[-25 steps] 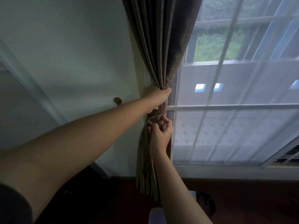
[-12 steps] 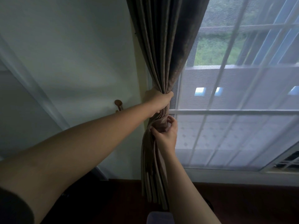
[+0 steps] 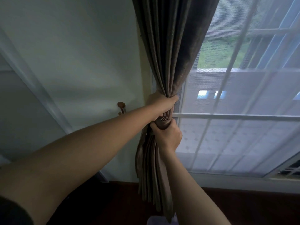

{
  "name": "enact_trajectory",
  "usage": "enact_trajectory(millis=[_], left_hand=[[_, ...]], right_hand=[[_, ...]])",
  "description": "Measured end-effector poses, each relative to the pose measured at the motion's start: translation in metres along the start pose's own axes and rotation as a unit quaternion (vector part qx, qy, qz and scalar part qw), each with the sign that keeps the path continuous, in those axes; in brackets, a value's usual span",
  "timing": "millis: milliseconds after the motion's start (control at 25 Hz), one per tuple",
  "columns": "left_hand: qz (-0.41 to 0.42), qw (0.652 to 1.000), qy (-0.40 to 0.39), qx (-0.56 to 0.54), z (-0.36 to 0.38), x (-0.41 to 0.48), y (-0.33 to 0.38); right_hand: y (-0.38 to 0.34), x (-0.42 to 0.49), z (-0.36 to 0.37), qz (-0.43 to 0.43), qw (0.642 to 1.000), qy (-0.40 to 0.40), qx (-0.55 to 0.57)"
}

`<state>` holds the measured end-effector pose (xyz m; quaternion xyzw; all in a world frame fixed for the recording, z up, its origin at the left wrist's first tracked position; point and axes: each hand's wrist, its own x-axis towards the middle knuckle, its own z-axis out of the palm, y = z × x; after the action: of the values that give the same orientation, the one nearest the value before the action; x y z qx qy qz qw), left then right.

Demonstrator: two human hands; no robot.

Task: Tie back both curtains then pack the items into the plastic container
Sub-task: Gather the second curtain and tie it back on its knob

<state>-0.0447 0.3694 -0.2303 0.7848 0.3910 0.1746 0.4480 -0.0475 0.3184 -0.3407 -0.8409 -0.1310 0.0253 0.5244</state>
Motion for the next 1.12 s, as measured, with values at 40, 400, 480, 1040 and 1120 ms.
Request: enact_trajectory(millis=[40,400,480,1040,1120], left_hand=[[0.002,0.999,-0.034,-0.026,-0.002,0.0,-0.002],[0.015,0.989,-0.129,-0.064,-0.047,-0.019,-0.108],[0.085,0.988,-0.099,0.078,-0.026,-0.026,-0.134],[-0.001,0.997,0.058,-0.044,0.027,-0.036,-0.125],[-0.075,0.973,0.006,-0.216,0.036,-0.043,-0.122]], right_hand=[[-0.003,0.004,-0.003,0.003,1.0,-0.014,-0.004],[-0.005,0.015,-0.028,-0.004,0.993,-0.106,-0.048],[-0.003,0.01,-0.033,-0.023,0.993,-0.107,-0.049],[0.036,-0.008,-0.053,-0.079,0.955,-0.272,0.085],[0.037,-0.006,-0.057,-0.043,0.935,-0.314,0.157]])
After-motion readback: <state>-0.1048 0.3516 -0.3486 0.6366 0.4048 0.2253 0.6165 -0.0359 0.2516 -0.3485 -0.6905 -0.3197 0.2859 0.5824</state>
